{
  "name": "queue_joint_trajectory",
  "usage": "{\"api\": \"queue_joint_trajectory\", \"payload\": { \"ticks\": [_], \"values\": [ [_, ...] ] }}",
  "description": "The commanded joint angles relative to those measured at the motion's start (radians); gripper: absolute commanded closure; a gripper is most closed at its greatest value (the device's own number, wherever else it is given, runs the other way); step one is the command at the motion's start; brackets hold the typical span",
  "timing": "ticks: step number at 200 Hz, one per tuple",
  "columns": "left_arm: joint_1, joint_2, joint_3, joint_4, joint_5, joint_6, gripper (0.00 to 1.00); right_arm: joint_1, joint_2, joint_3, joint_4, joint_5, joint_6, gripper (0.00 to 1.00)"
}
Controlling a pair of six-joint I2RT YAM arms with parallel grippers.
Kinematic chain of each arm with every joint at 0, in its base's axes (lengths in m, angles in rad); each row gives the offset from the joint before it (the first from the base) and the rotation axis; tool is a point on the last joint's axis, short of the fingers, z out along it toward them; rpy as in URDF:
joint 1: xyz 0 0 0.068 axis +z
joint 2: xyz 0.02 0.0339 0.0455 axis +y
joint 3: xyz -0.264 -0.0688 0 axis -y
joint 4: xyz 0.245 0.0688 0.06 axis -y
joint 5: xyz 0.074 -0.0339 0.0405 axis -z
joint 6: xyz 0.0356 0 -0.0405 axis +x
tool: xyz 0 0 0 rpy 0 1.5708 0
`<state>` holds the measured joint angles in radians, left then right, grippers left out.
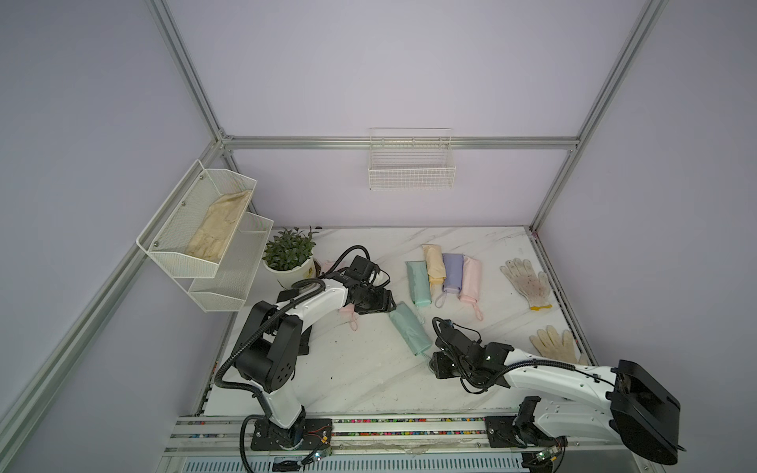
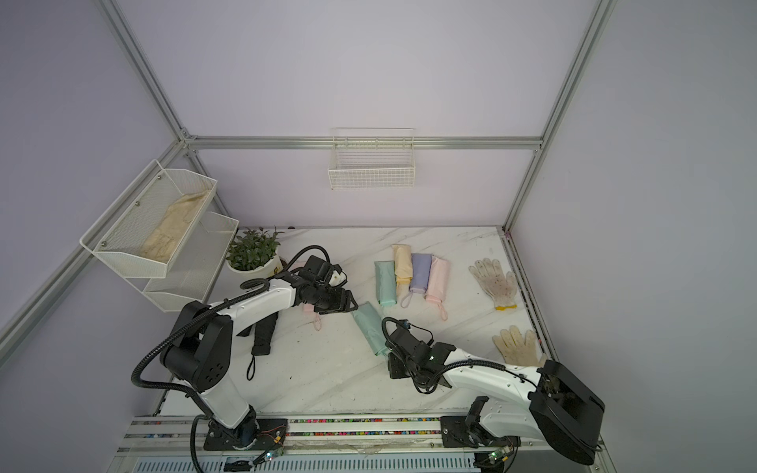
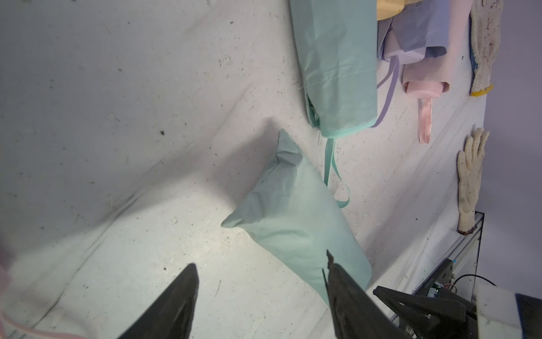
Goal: Take umbrellas out of sleeves
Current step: Take out the umbrella from the umbrella sleeve.
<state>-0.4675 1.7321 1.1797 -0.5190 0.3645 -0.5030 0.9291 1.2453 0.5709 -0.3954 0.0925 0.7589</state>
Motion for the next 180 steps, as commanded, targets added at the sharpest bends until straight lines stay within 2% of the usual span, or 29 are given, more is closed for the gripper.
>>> {"api": "queue_joint_trajectory", "payload": {
  "ticks": [1, 33, 74, 99, 131, 150, 180],
  "values": [
    [-0.002, -0.020, -0.024, 0.060, -0.005, -0.021, 0.30, 0.010, 0.034, 0.031, 0.010, 0.050, 0.017, 0.61],
    [-0.002, -0.023, -0.028, 0.075, -0.004, -0.024, 0.30, 0.026, 0.085, 0.057, -0.013, 0.080, 0.023, 0.62],
    [-0.001, -0.025, -0.027, 0.074, 0.002, -0.023, 0.30, 0.103, 0.219, 0.153, -0.141, 0.209, 0.051, 0.63],
    [0.000, -0.032, -0.032, 0.075, 0.002, -0.023, 0.30, 0.140, 0.305, 0.191, -0.194, 0.251, 0.091, 0.70],
    [0.000, -0.046, -0.046, 0.079, -0.001, -0.023, 0.30, 0.161, 0.323, 0.204, -0.226, 0.270, 0.126, 0.72],
    [-0.001, -0.049, -0.052, 0.082, 0.004, -0.025, 0.30, 0.163, 0.325, 0.203, -0.235, 0.262, 0.133, 0.86],
    [0.000, -0.046, -0.064, 0.097, 0.011, -0.032, 0.30, 0.163, 0.297, 0.173, -0.210, 0.236, 0.166, 0.93]
  ]
}}
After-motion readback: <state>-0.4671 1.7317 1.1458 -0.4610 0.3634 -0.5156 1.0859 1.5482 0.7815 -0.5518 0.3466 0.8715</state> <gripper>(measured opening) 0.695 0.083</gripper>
